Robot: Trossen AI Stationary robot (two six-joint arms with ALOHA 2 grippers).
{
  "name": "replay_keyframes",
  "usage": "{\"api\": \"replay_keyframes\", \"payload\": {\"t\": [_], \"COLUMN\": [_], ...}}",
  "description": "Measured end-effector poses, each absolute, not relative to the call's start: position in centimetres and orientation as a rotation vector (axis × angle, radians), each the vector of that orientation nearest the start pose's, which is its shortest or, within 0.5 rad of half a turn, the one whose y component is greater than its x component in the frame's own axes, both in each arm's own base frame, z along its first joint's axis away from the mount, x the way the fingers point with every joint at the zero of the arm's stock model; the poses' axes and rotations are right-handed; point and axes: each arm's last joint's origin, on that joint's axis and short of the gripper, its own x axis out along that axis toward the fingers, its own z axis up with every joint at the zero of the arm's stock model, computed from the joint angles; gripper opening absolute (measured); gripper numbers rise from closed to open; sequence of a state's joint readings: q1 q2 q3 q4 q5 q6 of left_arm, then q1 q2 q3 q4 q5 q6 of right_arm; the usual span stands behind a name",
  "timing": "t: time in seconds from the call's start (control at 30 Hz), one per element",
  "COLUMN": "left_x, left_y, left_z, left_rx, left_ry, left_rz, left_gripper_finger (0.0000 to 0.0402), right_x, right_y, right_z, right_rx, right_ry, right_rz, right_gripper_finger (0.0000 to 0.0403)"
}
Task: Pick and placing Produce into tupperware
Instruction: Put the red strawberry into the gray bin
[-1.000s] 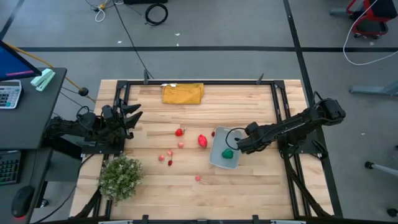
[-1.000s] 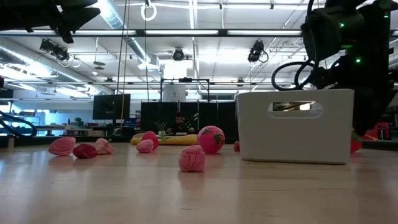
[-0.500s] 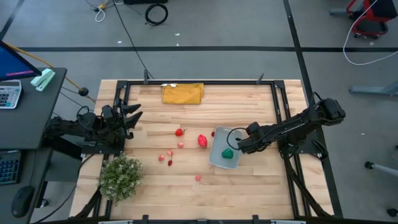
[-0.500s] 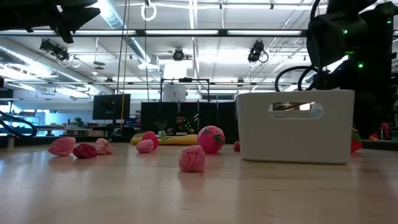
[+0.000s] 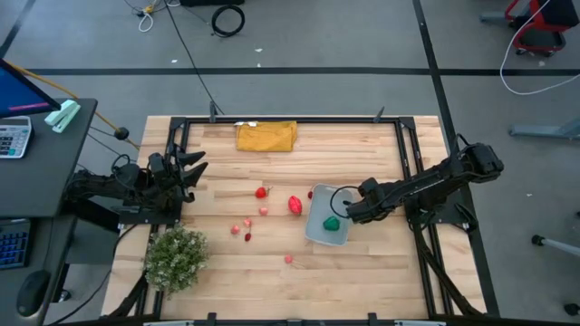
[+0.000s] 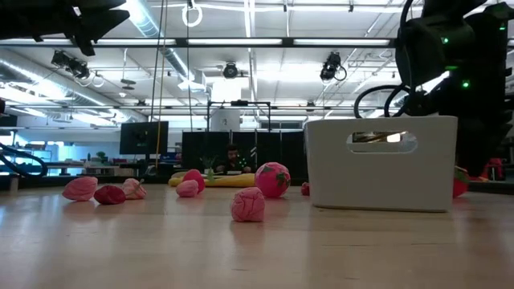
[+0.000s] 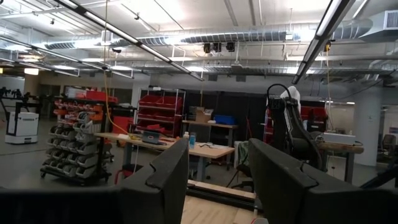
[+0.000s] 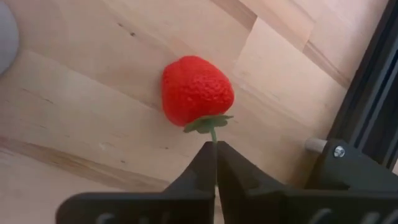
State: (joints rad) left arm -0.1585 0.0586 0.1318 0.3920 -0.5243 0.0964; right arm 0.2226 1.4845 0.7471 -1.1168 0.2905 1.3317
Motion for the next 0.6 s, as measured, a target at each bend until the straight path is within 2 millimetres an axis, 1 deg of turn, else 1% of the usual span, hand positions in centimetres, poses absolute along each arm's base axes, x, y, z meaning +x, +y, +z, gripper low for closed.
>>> {"api": "replay_keyframes", "payload": {"t": [0.17,0.27,0.33,0.4,0.5,0.6], "left_x": [8.1,8.1,8.1,8.1,8.1,8.1], "left_y": [0.2,0.2,0.2,0.2,0.2,0.2], "left_z": [23.8,23.8,23.8,23.8,23.8,23.8], "left_rx": [-0.061,-0.061,-0.061,-0.060,-0.060,-0.061], "left_ry": [-0.422,-0.422,-0.422,-0.422,-0.422,-0.422], "left_rz": [0.380,0.380,0.380,0.380,0.380,0.380], "left_gripper_finger": [0.0172,0.0172,0.0172,0.0172,0.0172,0.0172], "right_x": [18.9,19.2,19.5,20.1,21.4,23.0], "right_y": [3.6,4.0,4.3,4.7,5.4,6.2], "right_z": [15.5,16.0,16.7,17.6,19.3,21.0], "right_rx": [0.452,0.402,0.366,0.336,0.307,0.302], "right_ry": [1.364,1.311,1.252,1.157,1.006,0.855], "right_rz": [-1.140,-1.139,-1.156,-1.159,-1.134,-1.072], "right_gripper_finger": [0.0004,0.0004,0.0003,0.0003,0.0002,0.0002]}}
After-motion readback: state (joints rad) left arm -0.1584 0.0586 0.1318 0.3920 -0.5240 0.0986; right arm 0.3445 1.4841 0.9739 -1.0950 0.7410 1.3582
